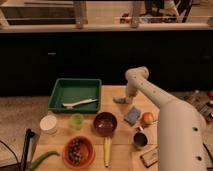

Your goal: Wipe purple bowl with towel

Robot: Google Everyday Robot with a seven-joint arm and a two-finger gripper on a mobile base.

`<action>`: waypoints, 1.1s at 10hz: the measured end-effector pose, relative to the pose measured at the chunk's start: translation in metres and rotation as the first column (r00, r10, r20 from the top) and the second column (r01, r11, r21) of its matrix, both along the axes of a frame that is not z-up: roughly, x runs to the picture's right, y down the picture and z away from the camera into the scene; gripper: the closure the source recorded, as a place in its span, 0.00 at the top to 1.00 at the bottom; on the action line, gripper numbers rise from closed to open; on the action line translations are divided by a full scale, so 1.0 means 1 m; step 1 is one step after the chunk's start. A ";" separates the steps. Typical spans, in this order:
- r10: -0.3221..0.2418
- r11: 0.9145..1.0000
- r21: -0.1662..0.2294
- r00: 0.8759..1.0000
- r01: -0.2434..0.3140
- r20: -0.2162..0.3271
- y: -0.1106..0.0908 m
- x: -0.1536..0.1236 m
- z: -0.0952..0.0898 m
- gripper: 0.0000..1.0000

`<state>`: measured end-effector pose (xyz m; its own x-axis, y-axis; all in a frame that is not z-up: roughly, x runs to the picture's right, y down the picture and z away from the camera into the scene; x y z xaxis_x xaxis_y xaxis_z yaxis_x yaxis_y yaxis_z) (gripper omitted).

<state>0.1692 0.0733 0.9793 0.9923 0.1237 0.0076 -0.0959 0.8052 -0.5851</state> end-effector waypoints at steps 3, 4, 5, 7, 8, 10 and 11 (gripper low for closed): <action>-0.015 1.000 0.009 1.000 0.015 0.019 0.004 -0.002 -0.008 0.00; -0.020 1.000 0.018 0.999 0.020 0.030 0.004 -0.002 -0.011 0.00; -0.029 0.999 0.031 0.998 0.027 0.049 0.003 -0.003 -0.013 0.00; -0.046 0.998 0.054 0.995 0.042 0.085 0.001 -0.002 -0.019 0.00; -0.053 0.997 0.064 0.994 0.047 0.097 -0.001 -0.002 -0.022 0.00; -0.073 0.994 0.086 0.989 0.062 0.127 -0.005 -0.006 -0.029 0.00; -0.081 0.993 0.097 0.987 0.067 0.140 -0.007 -0.006 -0.033 0.00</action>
<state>0.1629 0.0665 0.9465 0.9865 0.0422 0.1583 0.0455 0.8578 -0.5120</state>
